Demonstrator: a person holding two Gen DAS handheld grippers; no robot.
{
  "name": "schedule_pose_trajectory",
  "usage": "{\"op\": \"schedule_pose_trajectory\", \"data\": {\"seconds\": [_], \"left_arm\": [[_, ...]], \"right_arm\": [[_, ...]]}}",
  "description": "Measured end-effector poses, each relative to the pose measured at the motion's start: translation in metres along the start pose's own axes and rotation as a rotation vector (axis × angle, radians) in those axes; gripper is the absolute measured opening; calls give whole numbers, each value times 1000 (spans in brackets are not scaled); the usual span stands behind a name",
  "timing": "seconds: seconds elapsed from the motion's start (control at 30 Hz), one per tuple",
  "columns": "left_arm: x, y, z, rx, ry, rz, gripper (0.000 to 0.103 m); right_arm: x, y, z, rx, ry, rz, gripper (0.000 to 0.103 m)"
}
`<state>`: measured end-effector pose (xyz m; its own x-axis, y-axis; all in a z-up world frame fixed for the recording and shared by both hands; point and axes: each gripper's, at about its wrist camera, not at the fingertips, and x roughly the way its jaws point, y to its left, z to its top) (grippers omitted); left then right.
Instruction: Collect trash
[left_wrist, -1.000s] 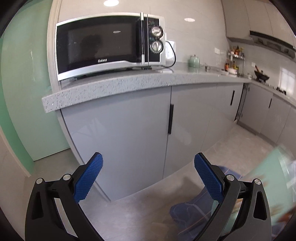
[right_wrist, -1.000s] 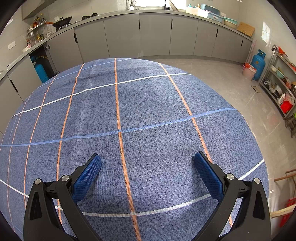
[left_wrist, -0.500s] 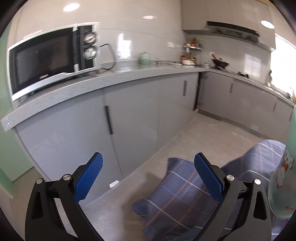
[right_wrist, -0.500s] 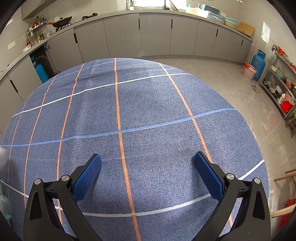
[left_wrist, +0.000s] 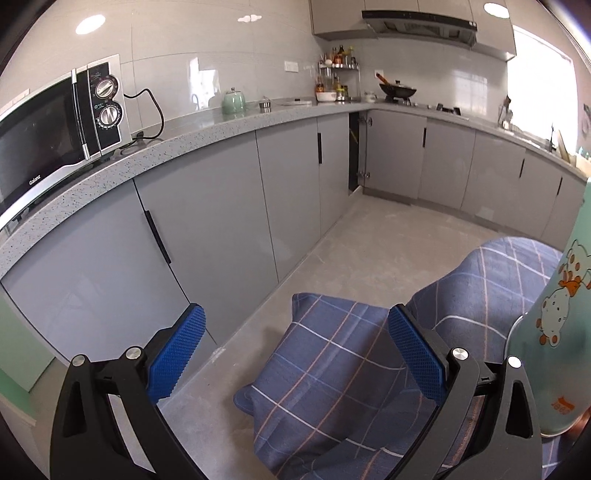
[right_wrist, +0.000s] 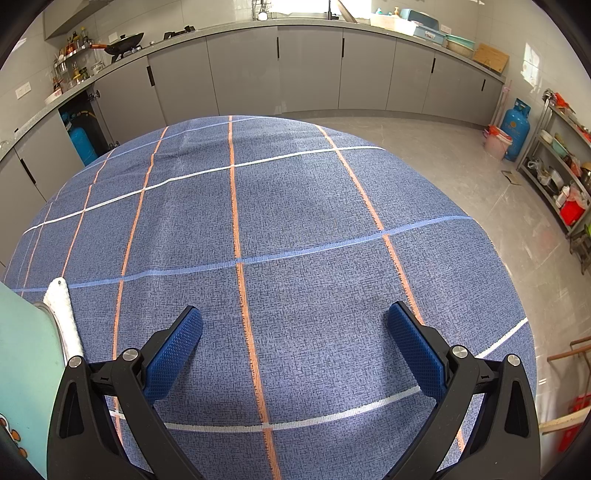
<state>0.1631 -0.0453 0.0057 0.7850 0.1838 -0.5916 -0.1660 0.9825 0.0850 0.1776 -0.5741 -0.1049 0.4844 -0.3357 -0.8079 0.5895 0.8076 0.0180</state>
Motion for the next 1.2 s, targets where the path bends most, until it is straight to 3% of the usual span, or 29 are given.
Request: {"op": "schedule_pose_trajectory", "data": {"seconds": [1.2], "left_arm": [[2, -1, -5, 30, -35, -3, 97]], "right_arm": [[0, 0, 0, 0, 2, 0, 99]]}}
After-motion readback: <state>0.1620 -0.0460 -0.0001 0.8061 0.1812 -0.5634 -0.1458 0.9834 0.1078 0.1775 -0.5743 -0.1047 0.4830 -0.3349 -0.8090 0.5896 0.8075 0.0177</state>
